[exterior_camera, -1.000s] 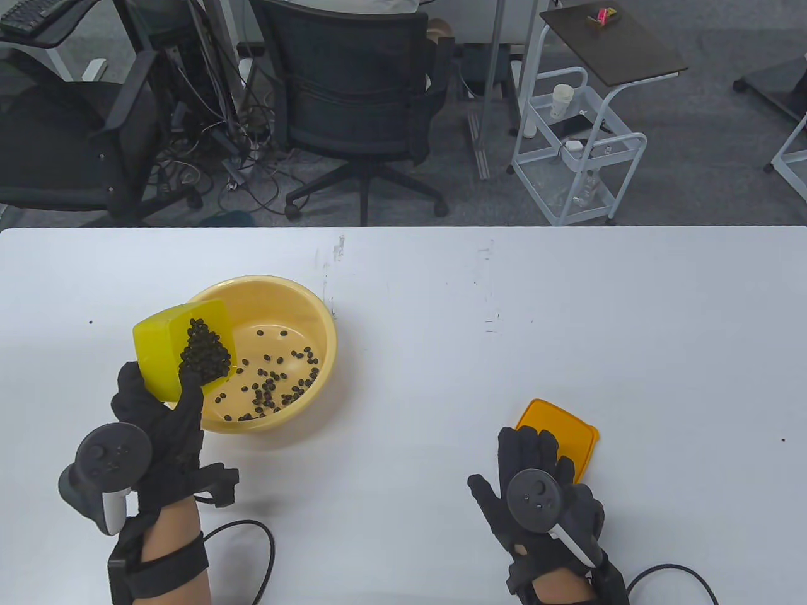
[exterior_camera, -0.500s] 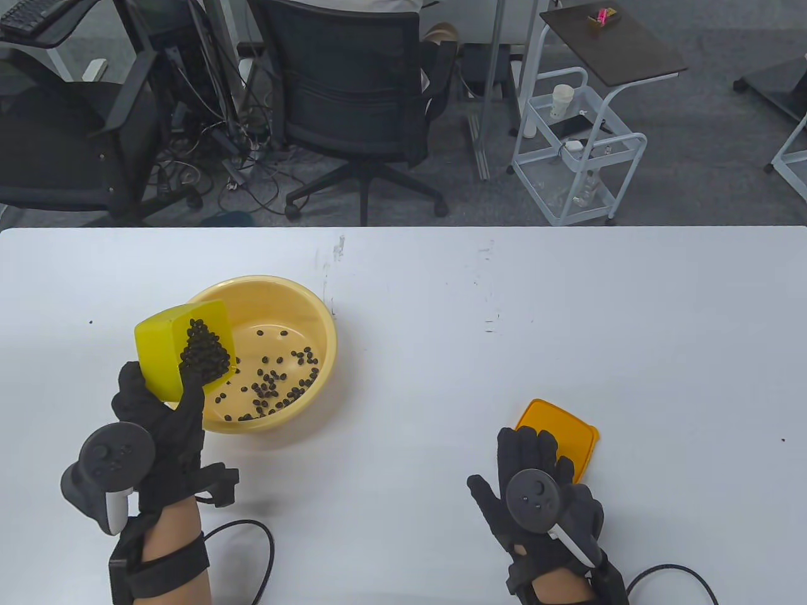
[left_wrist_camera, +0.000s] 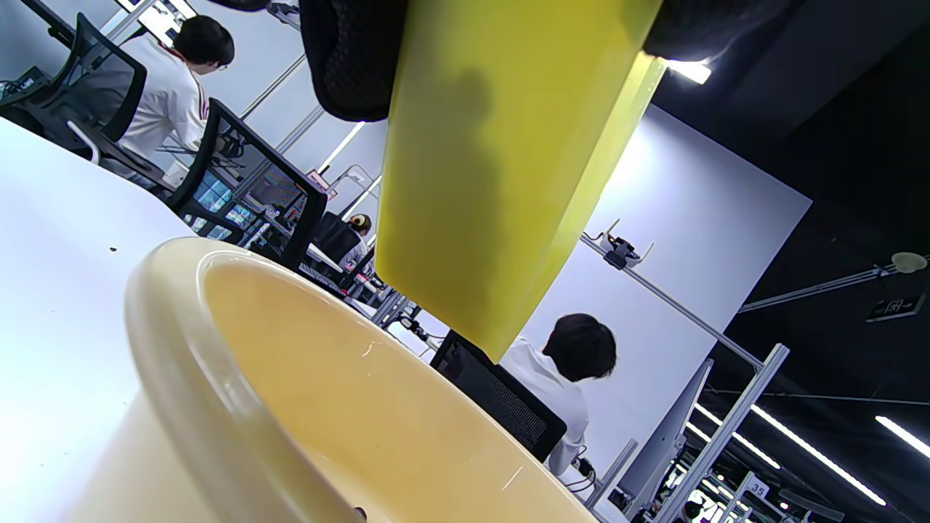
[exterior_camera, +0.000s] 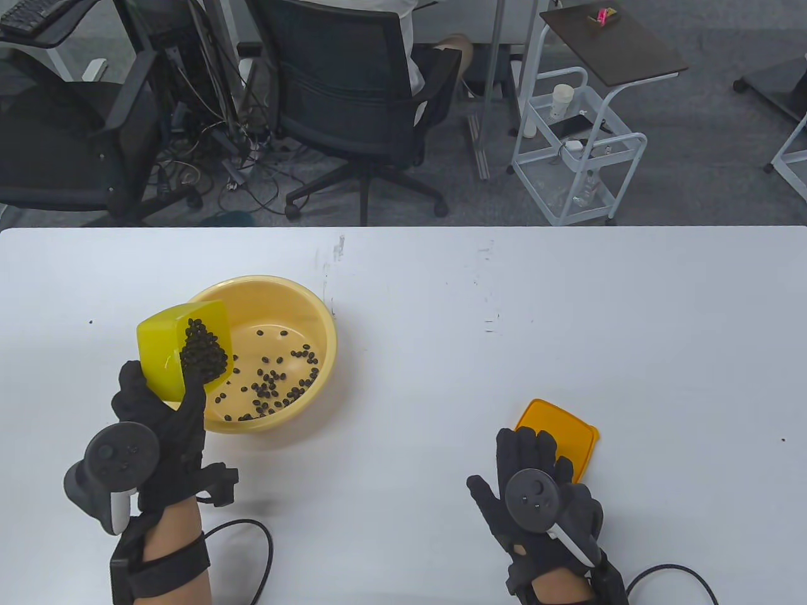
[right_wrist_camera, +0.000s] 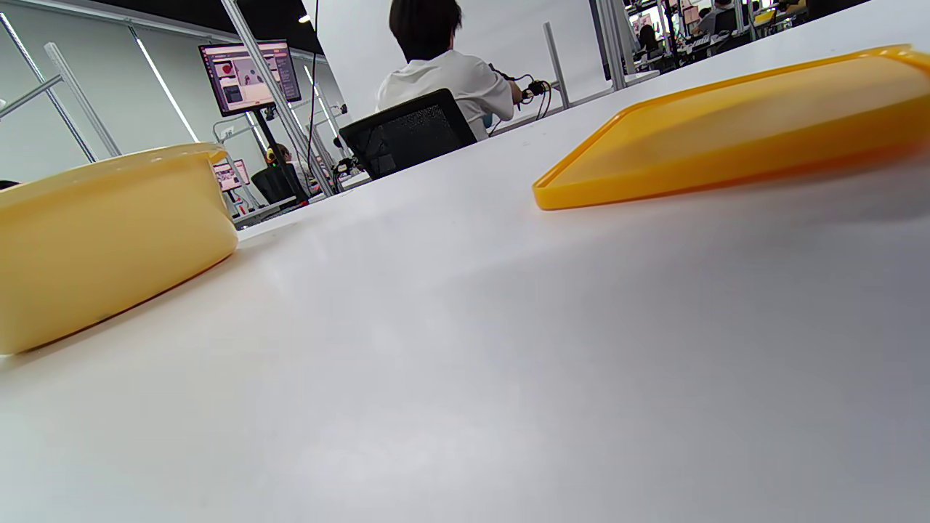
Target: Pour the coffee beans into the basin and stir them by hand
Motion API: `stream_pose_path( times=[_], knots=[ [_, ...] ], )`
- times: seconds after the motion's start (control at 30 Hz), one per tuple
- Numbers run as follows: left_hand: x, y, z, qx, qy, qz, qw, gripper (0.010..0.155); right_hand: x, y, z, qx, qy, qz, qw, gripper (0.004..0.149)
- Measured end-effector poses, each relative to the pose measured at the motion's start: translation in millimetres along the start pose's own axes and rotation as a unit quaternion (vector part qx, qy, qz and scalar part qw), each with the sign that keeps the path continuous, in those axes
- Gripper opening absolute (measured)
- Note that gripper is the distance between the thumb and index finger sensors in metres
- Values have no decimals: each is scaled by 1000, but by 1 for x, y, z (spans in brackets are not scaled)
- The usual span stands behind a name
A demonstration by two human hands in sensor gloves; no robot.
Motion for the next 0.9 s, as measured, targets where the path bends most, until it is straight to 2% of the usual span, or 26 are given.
stream_pose_path(
  times=[0.47,0.57,0.9],
  knots=[
    [-1,0,-1,-6,-1,14,1000,83,-1,1,0,-3,-3,-4,1000,84],
    [-3,0,-2,-17,-3,39,999,83,-2,0,0,3,-6,-12,1000,84],
    [-2,2,-1,-12,4,19,1000,83,-3,1,-1,-1,-8,-12,1000,84]
  ],
)
Point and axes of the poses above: the tracker on the back of each hand, its own x axis roughly to the little-finger side, its own z axis roughly from the wrist to the fingertips, y = z × x, the point moved 4 cm from there along z, roughly from the wrist to the fingertips, and after that the axes turned 12 degrees about y, right-handed, at the moved point
